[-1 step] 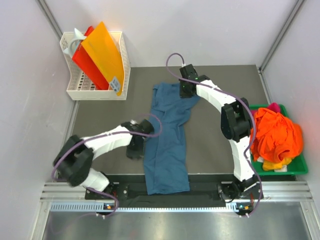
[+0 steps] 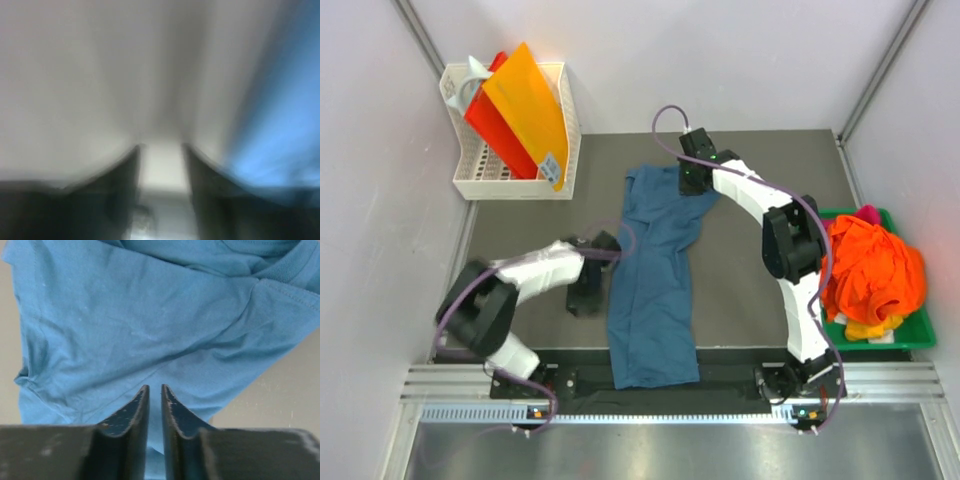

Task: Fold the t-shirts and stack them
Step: Rotate the tshirt 90 degrees

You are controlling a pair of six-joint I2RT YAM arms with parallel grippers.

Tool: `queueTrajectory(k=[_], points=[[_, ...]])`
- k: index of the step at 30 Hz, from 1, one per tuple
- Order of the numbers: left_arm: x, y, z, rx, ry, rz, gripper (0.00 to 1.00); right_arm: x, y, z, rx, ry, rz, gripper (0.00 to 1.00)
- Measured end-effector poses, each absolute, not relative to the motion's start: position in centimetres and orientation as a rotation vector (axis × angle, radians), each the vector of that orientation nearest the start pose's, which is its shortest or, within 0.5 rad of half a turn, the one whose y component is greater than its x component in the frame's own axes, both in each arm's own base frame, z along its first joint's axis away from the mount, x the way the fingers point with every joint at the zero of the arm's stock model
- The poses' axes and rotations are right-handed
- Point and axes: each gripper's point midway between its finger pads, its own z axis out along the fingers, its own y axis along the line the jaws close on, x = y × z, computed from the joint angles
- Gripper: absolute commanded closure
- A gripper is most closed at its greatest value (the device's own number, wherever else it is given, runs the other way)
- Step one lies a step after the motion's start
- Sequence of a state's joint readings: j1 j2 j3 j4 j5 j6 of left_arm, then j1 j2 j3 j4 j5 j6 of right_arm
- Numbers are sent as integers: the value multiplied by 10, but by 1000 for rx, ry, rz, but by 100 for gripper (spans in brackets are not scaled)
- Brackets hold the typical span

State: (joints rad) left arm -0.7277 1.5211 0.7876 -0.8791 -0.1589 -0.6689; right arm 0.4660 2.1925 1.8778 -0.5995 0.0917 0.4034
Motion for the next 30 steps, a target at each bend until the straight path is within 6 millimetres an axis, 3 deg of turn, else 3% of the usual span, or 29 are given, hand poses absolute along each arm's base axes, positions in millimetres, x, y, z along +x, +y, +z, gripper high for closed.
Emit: queueTrajectory(k=[2, 3, 4, 6, 8, 10, 13, 16, 20, 30], points=[[196, -114, 12, -22, 3083, 342, 72, 490, 246, 90, -33, 2483, 256, 68], [225, -131, 14, 41, 3080, 330, 68, 486, 244, 91, -31, 2484, 254, 65], [279, -165, 20, 83, 2991, 280, 67, 482, 241, 93, -26, 2477, 246, 64], [358, -230, 45, 100, 2727, 31, 66, 473, 234, 98, -17, 2476, 233, 64], [387, -265, 90, 105, 2536, -121, 67, 466, 228, 106, -10, 2464, 225, 64], [385, -277, 132, 119, 2423, -207, 67, 461, 224, 120, -5, 2439, 229, 64], [379, -273, 180, 106, 2316, -261, 67, 460, 224, 144, 1, 2383, 253, 64], [380, -266, 202, 77, 2259, -261, 67, 463, 229, 162, 1, 2330, 278, 64], [377, -257, 193, 67, 2267, -210, 67, 461, 233, 163, -4, 2324, 280, 64], [368, -247, 160, 86, 2325, -135, 67, 434, 222, 134, -13, 2396, 241, 64]])
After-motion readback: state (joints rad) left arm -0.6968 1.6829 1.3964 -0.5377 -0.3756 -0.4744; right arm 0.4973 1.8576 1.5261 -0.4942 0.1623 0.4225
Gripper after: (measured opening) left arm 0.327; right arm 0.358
